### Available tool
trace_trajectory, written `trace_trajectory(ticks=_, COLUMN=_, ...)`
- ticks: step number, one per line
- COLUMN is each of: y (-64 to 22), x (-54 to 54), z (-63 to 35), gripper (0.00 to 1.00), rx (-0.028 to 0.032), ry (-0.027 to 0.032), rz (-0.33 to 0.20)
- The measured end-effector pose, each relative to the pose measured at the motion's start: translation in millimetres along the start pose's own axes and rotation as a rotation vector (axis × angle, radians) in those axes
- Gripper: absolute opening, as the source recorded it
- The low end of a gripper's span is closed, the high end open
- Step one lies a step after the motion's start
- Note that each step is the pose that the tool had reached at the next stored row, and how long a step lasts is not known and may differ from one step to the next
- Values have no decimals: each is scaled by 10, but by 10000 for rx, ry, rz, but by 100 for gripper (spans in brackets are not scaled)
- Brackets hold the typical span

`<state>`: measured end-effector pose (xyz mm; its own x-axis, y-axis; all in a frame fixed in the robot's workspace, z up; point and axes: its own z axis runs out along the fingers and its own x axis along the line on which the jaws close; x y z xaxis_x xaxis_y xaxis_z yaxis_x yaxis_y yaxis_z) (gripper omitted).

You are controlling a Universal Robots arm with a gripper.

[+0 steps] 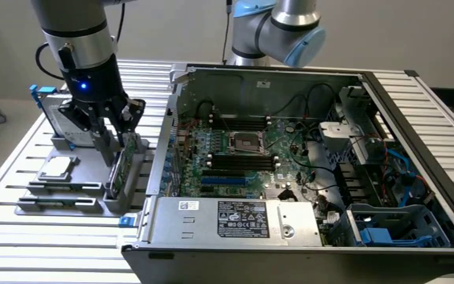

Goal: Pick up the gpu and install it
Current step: 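Pick up the gpu and move the gpu toward the slot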

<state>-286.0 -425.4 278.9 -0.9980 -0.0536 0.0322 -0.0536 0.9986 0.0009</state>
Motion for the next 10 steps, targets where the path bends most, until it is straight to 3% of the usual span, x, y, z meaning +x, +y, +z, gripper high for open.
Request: trace_trajectory(ticks=10, y=-17, x=-22, z=181, gripper=36, rx=-4, ry=0, rz=146)
